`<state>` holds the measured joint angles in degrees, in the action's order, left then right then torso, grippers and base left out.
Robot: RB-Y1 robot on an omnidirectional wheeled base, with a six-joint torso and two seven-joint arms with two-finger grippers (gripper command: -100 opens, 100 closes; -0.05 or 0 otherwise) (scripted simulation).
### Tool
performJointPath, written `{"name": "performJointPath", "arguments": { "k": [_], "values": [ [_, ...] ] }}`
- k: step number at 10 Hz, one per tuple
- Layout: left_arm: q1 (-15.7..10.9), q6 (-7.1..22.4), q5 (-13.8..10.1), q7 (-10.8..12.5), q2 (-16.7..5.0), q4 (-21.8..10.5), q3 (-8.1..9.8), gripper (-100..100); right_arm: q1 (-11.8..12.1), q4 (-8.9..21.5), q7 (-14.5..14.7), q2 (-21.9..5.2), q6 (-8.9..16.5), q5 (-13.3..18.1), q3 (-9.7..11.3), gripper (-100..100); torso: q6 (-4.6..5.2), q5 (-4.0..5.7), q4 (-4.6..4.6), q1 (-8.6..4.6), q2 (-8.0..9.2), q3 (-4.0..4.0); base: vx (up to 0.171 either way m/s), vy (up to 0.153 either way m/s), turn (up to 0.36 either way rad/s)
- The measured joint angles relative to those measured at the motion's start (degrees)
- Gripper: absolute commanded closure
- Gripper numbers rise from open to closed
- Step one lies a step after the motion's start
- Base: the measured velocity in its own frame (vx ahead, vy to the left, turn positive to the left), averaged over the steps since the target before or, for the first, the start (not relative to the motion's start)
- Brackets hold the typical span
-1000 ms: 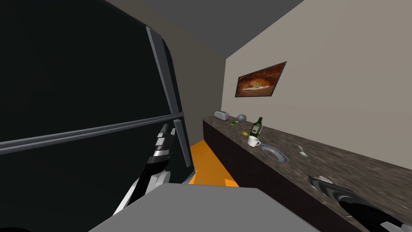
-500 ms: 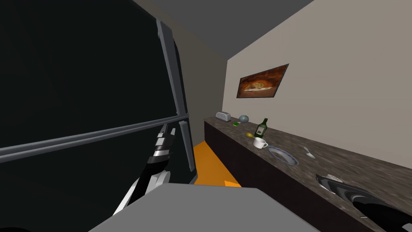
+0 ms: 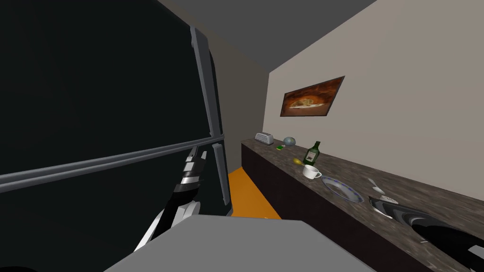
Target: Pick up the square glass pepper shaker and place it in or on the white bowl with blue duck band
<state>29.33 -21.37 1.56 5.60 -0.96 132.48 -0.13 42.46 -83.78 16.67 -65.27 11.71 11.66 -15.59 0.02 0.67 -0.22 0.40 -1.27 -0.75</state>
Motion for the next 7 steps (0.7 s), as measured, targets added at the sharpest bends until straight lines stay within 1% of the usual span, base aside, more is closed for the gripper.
{"name": "performJointPath", "arguments": {
  "k": [2, 3, 4, 5, 7],
  "values": [
    [0.1, 0.0, 0.0, 0.0, 0.0, -0.1, -0.05, 0, 0.8, -1.6, 0.4, -2.0, 1.6, -2.4, -0.1, 100, -0.02, 0.07, -0.04, -0.02, -0.29, -0.17, 0.035, -0.044, 0.127],
    [0.1, 0.0, 0.0, 0.0, 0.0, -0.1, -0.05, 0, 0.9, -2.2, 0.6, -3.3, 2.5, -3.9, 0.2, 100, -0.04, 0.06, -0.04, 0.00, -0.31, -0.18, 0.041, -0.050, 0.124],
    [0.1, 0.0, 0.0, 0.0, 0.0, -0.1, -0.05, 0, 1.4, -3.1, 0.9, -4.2, 3.4, -5.1, 0.0, 100, -0.02, 0.06, -0.05, -0.01, -0.33, -0.20, 0.020, -0.027, 0.045],
    [0.1, 0.0, 0.0, 0.0, 0.0, -0.1, -0.05, 0, 1.4, -3.3, 0.9, -4.3, 3.6, -5.2, -0.1, -100, 0.09, 0.08, -0.05, 0.05, -0.23, -0.15, 0.004, -0.005, 0.007],
    [0.1, 0.0, 0.0, 0.0, 0.0, -0.1, -0.04, 0, 1.4, -3.3, 0.9, -4.3, 3.5, -5.2, -0.1, -100, 0.13, 0.07, -0.02, 0.13, -0.16, -0.10, 0.000, 0.000, 0.000]
  ]
}}
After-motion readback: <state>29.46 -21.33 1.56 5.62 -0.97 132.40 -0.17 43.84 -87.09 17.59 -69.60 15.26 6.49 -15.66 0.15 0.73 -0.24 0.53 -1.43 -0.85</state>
